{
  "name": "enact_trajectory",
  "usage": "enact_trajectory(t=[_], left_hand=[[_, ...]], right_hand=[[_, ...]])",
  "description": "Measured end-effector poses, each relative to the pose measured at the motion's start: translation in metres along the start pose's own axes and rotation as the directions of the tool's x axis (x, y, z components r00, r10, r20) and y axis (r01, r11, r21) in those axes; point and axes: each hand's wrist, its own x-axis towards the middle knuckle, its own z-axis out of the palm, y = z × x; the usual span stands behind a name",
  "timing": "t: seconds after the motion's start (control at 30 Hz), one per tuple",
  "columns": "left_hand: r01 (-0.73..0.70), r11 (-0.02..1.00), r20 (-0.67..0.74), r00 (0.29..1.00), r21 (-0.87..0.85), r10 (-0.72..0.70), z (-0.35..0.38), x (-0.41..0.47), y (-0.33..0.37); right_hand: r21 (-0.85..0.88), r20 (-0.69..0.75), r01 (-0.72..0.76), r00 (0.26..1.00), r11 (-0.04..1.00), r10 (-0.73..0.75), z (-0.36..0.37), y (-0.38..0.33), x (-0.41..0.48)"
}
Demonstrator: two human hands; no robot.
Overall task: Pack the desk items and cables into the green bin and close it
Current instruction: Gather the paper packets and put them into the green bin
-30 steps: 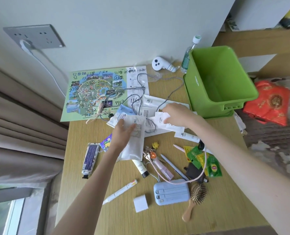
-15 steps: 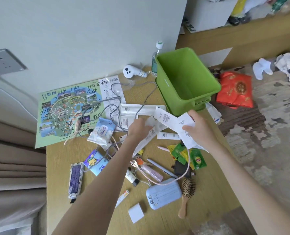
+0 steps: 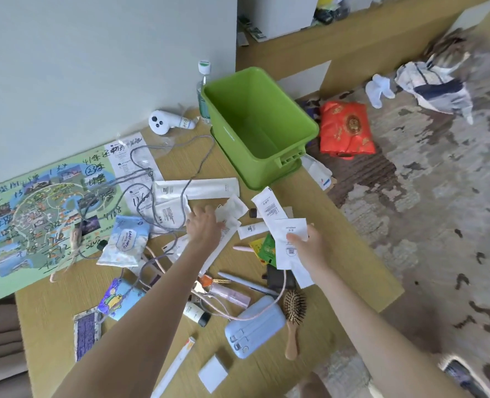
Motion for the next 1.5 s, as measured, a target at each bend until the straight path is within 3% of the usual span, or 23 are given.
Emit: enact_trajectory(t=[0.3,0.47,0.57,0.63,0.7,0.8,0.93,1.03,1.17,1.3,1.5], left_hand=[[-0.057,0.975,0.039,0.997,-0.215,0.067,-0.003,0.01,-0.007],[-0.069,0.845,-0.051,0.997,-0.53,0.05,-0.029,0.004,-0.01],[-0.063,0.668,-0.07,0.997,-0.741,0.016,-0.051,-0.009,-0.012],[-0.036,0.415,-0.045,0.999,-0.909,-0.011,-0.066,-0.023,-0.011],[-0.056,0.219,-0.058,0.998,-0.974,-0.006,-0.081,-0.033,-0.008],[-0.115,0.07,-0.118,0.992,-0.991,-0.038,-0.105,-0.04,-0.001],[-0.155,0.068,-0.163,0.976,-0.986,-0.144,-0.136,-0.032,0.017],[-0.16,0.122,-0.188,0.945,-0.98,-0.268,-0.158,-0.023,0.036],[-0.199,0.174,-0.245,0.918,-0.965,-0.312,-0.185,-0.004,0.069],[-0.215,0.263,-0.304,0.876,-0.941,-0.373,-0.207,0.03,0.1],[-0.169,0.292,-0.29,0.849,-0.941,-0.442,-0.209,0.089,0.121]], right_hand=[[-0.021,-0.045,0.013,0.999,1.0,-0.014,0.013,0.003,0.004],[0.034,-0.042,0.059,0.997,0.998,-0.057,0.009,-0.015,-0.006],[0.127,-0.068,0.128,0.99,0.984,-0.12,0.001,-0.036,-0.018],[0.19,-0.095,0.191,0.98,0.963,-0.175,-0.004,-0.054,-0.026],[0.255,-0.104,0.238,0.97,0.937,-0.218,-0.008,-0.075,-0.032],[0.322,-0.102,0.282,0.959,0.904,-0.263,-0.01,-0.107,-0.032],[0.402,-0.05,0.289,0.954,0.869,-0.295,-0.017,-0.154,-0.017],[0.443,-0.052,0.293,0.952,0.848,-0.302,-0.028,-0.19,0.007],[0.442,-0.061,0.283,0.956,0.851,-0.286,-0.047,-0.231,0.059],[0.336,-0.049,0.328,0.942,0.883,-0.332,-0.061,-0.264,0.118],[0.057,0.036,0.376,0.925,0.925,-0.378,-0.045,-0.267,0.197]])
